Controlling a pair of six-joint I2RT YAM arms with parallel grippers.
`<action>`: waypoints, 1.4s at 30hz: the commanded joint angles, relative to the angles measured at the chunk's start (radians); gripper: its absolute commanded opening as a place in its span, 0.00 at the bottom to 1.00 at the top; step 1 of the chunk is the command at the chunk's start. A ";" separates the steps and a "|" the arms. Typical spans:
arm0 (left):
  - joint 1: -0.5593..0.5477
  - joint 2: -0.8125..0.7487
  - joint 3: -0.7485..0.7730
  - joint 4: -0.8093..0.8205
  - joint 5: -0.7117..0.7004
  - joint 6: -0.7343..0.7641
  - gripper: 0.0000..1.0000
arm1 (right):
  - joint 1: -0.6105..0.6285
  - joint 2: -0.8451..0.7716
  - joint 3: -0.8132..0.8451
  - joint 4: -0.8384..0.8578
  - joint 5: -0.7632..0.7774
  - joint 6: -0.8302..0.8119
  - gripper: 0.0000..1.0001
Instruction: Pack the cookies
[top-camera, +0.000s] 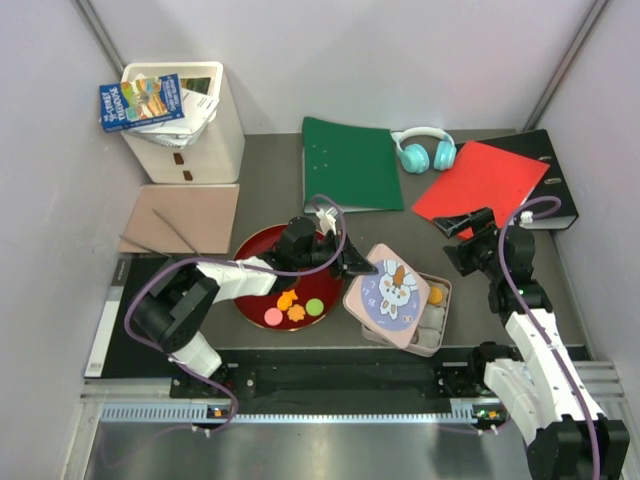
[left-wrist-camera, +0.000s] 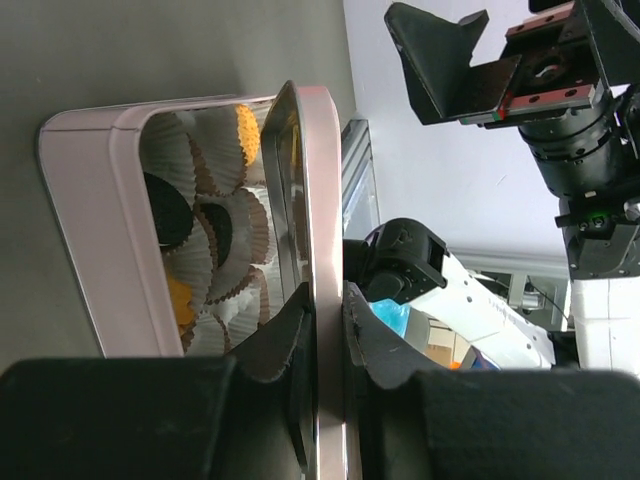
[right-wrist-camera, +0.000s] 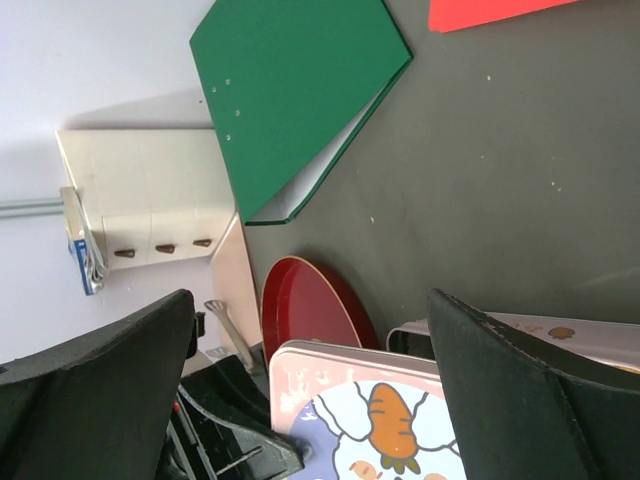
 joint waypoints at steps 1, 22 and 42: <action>-0.004 0.009 0.003 -0.010 -0.033 0.055 0.03 | -0.014 -0.007 0.041 0.008 0.024 -0.043 0.99; -0.004 -0.068 -0.080 0.193 -0.027 0.137 0.00 | -0.012 -0.001 0.030 -0.019 0.061 -0.095 0.99; 0.000 0.265 -0.028 0.596 0.027 -0.285 0.22 | -0.012 0.017 0.050 -0.016 0.061 -0.101 0.99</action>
